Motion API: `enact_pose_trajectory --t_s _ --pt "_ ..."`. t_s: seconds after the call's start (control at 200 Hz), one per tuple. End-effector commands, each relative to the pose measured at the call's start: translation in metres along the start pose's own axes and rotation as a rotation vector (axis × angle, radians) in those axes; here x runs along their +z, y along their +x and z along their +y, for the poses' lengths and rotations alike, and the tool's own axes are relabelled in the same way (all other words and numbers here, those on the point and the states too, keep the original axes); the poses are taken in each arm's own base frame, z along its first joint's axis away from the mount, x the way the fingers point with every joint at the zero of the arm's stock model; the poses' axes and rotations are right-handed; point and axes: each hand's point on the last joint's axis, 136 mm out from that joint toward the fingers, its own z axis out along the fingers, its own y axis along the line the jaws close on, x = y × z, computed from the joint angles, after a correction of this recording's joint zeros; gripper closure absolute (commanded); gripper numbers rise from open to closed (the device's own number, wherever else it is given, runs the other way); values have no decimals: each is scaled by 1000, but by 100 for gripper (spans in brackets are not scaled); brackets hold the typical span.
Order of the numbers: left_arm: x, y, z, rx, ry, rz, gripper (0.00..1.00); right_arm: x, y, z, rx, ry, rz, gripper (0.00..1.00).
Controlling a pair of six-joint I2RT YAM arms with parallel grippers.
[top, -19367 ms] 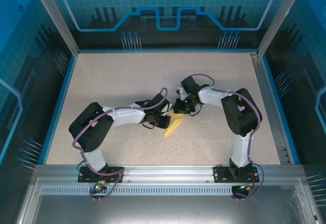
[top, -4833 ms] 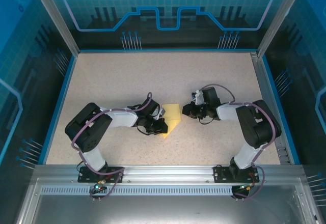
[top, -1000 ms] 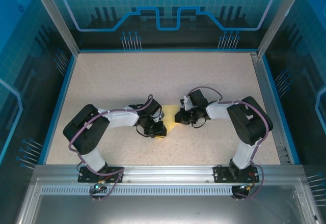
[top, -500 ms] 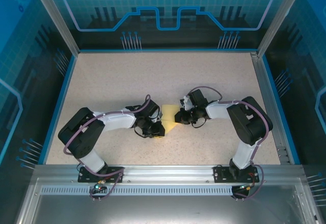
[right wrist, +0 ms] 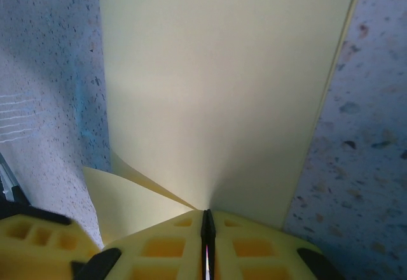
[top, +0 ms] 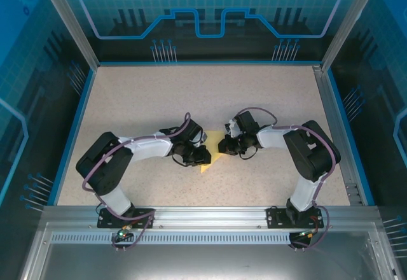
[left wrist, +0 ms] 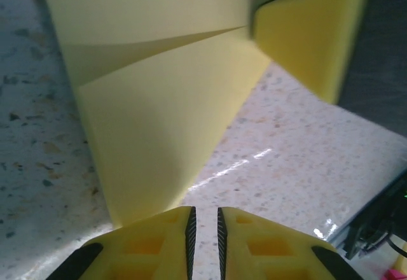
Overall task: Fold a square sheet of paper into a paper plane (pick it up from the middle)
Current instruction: Third fold the triangle at the center of the table.
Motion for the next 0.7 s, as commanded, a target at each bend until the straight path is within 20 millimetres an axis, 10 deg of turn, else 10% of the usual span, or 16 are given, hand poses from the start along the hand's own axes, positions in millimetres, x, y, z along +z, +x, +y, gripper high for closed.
enact_pose_trajectory --t_s 0.0,0.315,0.695 --pt "7 13 18 -18 -57 48 80 0 6 -17 25 86 8 88" --pt "8 27 50 -36 -169 64 81 -11 -5 2 2 56 -22 85" --pt "-26 -10 -10 53 -36 -70 77 -59 -17 -4 18 105 -143 70"
